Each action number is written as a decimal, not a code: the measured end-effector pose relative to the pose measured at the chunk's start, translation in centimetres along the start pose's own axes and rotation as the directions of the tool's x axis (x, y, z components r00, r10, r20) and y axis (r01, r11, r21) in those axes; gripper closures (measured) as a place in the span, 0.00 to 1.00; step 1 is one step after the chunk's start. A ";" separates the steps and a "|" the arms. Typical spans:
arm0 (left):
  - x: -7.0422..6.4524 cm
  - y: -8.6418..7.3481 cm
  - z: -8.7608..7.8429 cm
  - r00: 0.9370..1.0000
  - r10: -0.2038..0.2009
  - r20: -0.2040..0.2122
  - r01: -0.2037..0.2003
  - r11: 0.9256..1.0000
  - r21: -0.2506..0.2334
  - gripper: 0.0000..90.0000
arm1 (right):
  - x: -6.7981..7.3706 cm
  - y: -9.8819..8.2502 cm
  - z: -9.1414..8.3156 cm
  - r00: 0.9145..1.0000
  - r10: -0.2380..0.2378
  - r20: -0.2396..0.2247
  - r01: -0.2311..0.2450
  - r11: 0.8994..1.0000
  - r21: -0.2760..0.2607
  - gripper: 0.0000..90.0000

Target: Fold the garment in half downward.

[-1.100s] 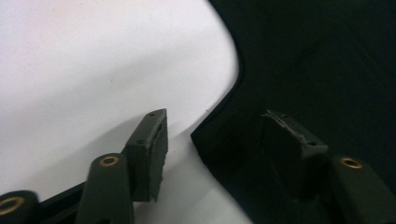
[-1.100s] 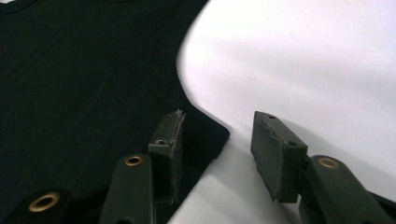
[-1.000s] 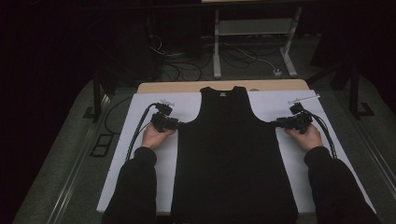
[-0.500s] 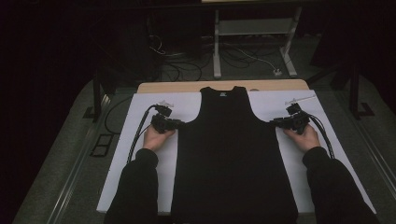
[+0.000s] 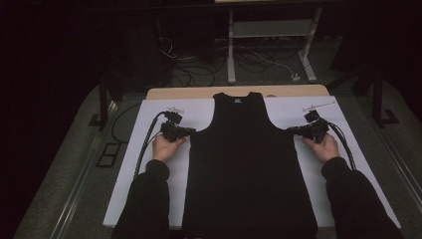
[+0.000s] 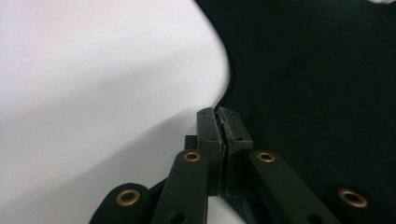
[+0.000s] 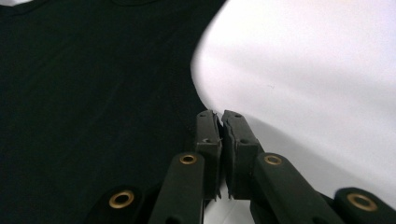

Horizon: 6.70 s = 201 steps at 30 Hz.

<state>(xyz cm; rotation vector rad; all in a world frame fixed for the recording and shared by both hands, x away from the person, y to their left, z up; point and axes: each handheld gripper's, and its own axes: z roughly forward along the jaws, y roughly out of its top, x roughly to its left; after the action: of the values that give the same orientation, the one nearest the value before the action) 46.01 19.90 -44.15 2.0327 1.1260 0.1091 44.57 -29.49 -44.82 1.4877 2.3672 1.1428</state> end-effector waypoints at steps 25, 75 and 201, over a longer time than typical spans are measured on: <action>-0.4 -0.8 -2.7 0.996 -0.033 0.082 0.041 0.994 -0.098 0.98 | -0.3 -0.7 -2.2 0.987 0.069 -0.143 -0.077 0.995 -0.055 0.94; -2.9 -5.1 -6.4 0.977 -0.119 0.175 0.137 0.986 -0.093 0.97 | 1.8 -5.8 -7.0 0.968 0.140 -0.209 -0.155 0.986 -0.057 0.94; -5.5 -7.9 -8.5 0.994 -0.052 0.094 0.055 0.998 -0.031 0.32 | 5.0 -9.2 -9.6 0.988 0.071 -0.139 -0.074 0.997 -0.011 0.31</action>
<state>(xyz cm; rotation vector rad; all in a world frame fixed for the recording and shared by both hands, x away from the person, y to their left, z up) 33.79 23.19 -42.16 1.9559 1.1117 0.0058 30.85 -32.63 -42.65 1.5489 2.4031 1.3201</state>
